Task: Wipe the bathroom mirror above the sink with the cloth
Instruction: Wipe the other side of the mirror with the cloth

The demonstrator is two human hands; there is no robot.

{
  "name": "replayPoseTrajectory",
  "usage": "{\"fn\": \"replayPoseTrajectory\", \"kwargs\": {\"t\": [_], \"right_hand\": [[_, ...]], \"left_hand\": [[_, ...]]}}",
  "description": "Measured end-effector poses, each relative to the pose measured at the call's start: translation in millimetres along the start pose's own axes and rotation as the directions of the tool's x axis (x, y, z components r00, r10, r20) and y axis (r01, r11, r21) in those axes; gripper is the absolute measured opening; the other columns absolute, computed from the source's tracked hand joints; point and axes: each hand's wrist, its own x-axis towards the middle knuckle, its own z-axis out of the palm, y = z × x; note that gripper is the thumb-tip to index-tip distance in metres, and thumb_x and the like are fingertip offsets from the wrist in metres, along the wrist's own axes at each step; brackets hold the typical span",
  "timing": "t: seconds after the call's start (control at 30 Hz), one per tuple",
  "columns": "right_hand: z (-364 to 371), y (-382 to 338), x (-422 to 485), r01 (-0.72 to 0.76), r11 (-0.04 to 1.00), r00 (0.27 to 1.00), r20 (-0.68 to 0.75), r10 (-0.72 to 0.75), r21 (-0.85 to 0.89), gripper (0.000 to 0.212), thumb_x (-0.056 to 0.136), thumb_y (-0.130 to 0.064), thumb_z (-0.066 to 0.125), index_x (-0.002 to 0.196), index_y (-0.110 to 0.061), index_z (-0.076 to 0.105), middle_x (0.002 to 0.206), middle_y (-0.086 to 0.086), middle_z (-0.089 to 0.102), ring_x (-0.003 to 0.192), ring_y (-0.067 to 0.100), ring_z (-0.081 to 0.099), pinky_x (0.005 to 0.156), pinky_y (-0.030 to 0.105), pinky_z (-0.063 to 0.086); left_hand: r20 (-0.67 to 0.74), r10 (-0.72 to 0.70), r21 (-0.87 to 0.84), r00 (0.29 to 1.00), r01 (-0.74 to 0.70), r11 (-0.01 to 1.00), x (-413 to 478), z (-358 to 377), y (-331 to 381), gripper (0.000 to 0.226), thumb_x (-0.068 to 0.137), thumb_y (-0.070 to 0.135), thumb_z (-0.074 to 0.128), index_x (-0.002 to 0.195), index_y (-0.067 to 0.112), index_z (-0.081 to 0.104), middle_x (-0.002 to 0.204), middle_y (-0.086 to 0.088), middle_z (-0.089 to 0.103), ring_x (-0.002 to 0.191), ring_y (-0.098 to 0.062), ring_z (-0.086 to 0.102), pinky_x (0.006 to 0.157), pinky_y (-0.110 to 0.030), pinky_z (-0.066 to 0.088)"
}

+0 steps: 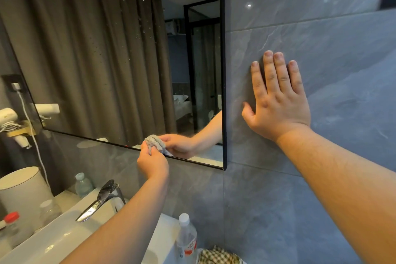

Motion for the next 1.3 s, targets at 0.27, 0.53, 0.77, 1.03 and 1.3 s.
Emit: {"fn": "replayPoseTrajectory", "kwargs": {"t": [0.27,0.53,0.77,1.03,1.3], "right_hand": [[0.0,-1.3,-0.4,0.004,1.0,1.0,0.003,-0.003,-0.01,0.085,0.089,-0.051,0.037,0.157,-0.005,0.011,0.164,0.022,0.004,0.152,0.036,0.0,0.123,0.048,-0.005],[0.5,-0.4,0.2,0.005,1.0,1.0,0.004,-0.005,-0.024,0.085,0.09,-0.052,0.035,0.157,-0.006,0.01,0.164,0.021,0.003,0.152,0.036,0.0,0.123,0.048,-0.006],[1.3,0.4,0.3,0.007,1.0,1.0,-0.007,-0.007,0.002,0.085,0.089,-0.05,0.038,0.157,-0.005,0.013,0.164,0.022,0.005,0.152,0.036,0.002,0.123,0.047,-0.007],[2.2,1.2,0.1,0.009,1.0,1.0,-0.017,-0.008,0.018,0.085,0.088,-0.049,0.039,0.157,-0.005,0.013,0.164,0.022,0.005,0.152,0.036,0.002,0.123,0.047,-0.006],[1.3,2.3,-1.1,0.002,0.999,1.0,0.003,-0.002,0.032,0.085,0.089,-0.051,0.037,0.157,-0.005,0.012,0.164,0.021,0.005,0.152,0.036,0.001,0.123,0.048,-0.004]], "left_hand": [[0.025,0.177,0.065,0.984,-0.179,0.982,-38.5,19.8,7.6,0.046,0.099,0.007,0.042,0.145,0.006,0.04,0.154,-0.008,0.034,0.142,-0.021,0.032,0.112,-0.02,0.02],[0.302,0.749,-0.003,0.589,-0.785,0.619,-119.6,37.8,-10.0,0.048,0.094,-0.001,0.047,0.141,-0.007,0.038,0.15,-0.008,0.031,0.144,-0.02,0.02,0.119,-0.022,0.012],[0.408,0.855,-0.053,0.319,-0.927,0.371,-120.6,33.5,-17.6,0.042,0.097,0.007,0.043,0.137,-0.002,0.042,0.146,-0.018,0.041,0.143,-0.024,0.028,0.116,-0.043,0.027],[0.285,0.599,0.07,0.749,-0.639,0.766,-76.8,5.6,-43.8,0.045,0.093,0.0,0.05,0.138,0.0,0.049,0.146,0.001,0.039,0.138,-0.014,0.036,0.11,-0.007,0.022],[0.235,0.163,0.035,0.958,-0.176,0.984,-66.7,-35.0,-3.4,0.017,0.09,0.002,0.057,0.103,0.01,0.066,0.097,-0.005,0.068,0.092,-0.022,0.062,0.076,-0.025,0.044]]}}
